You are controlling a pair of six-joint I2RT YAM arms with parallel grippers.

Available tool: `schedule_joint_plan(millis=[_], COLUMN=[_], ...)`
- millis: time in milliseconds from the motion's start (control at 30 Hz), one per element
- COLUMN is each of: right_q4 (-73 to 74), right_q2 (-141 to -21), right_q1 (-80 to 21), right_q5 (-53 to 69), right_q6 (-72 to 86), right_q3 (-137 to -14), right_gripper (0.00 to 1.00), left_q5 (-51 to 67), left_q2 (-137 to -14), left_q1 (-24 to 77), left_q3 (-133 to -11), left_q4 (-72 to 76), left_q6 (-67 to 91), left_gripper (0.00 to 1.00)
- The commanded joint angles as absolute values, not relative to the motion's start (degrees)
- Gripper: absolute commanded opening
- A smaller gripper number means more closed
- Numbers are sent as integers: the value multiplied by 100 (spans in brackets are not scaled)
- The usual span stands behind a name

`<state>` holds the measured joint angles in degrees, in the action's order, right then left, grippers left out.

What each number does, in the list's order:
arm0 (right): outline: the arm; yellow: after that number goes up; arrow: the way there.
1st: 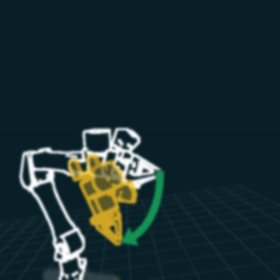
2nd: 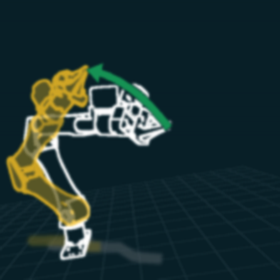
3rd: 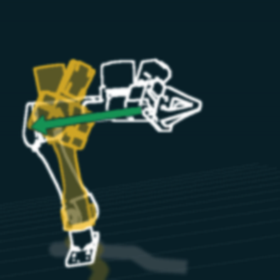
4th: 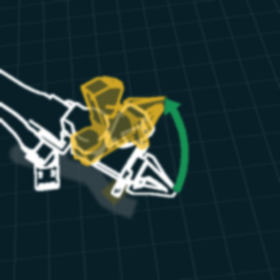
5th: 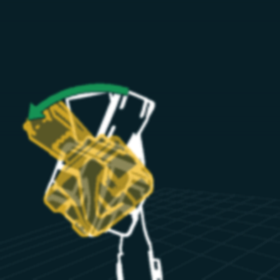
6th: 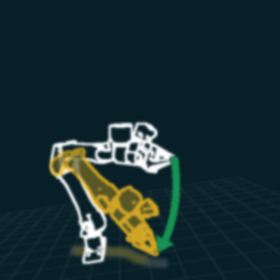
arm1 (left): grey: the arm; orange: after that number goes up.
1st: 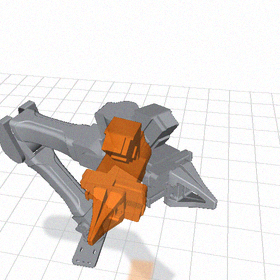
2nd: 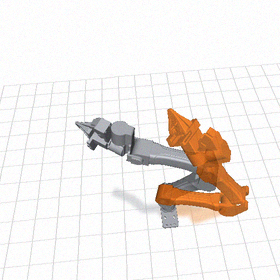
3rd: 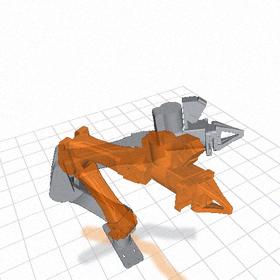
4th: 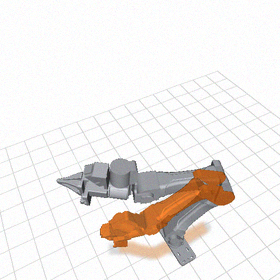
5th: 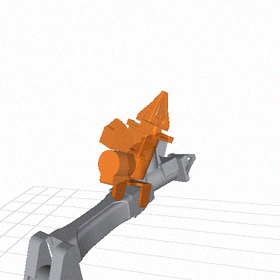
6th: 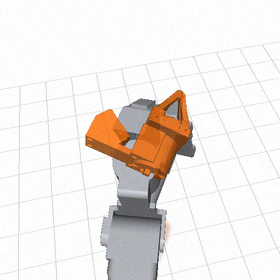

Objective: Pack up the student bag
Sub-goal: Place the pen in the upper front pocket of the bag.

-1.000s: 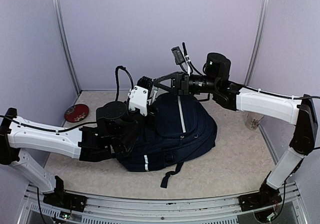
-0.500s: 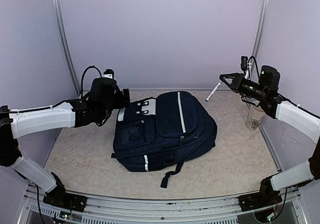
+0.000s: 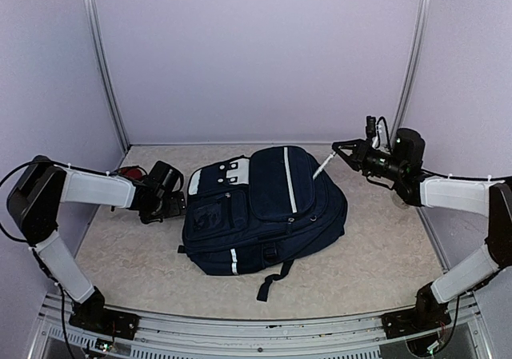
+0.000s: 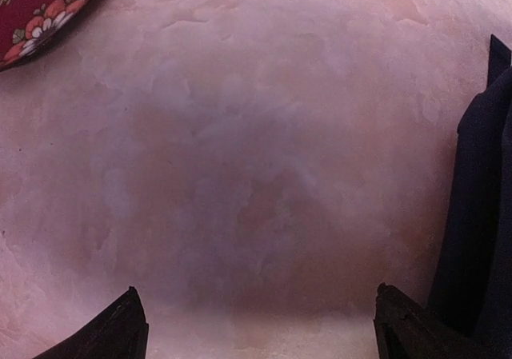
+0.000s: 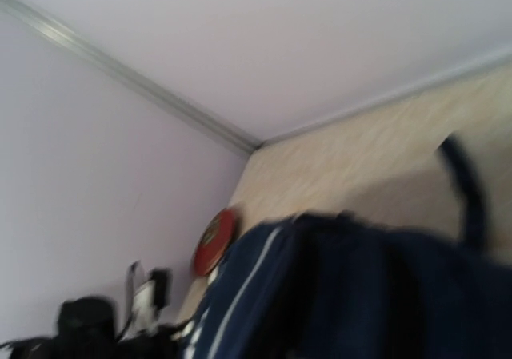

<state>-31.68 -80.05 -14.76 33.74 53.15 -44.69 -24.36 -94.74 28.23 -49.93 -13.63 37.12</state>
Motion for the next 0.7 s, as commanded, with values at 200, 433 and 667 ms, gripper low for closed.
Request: schedule_joint_plan(millis=[200, 433, 667], right_q4=[-4163, -3764, -1977], right_q2=[-9101, -9768, -9488], right_q1=[-2488, -2958, -2901], right_q5=[3822, 4213, 3590], right_q6=[5944, 5874, 4789], right_q3=[-4985, -5532, -5643], right_gripper=[0, 0, 17], left_q5=[-1890, -1880, -2087], left_q2=[-9862, -9842, -9497], left_q1=[2913, 2950, 2962], left_q3=[-5111, -5141, -5115], left_q4=[-971, -949, -929], left_q6=[3745, 3675, 3452], left_gripper=[95, 95, 95])
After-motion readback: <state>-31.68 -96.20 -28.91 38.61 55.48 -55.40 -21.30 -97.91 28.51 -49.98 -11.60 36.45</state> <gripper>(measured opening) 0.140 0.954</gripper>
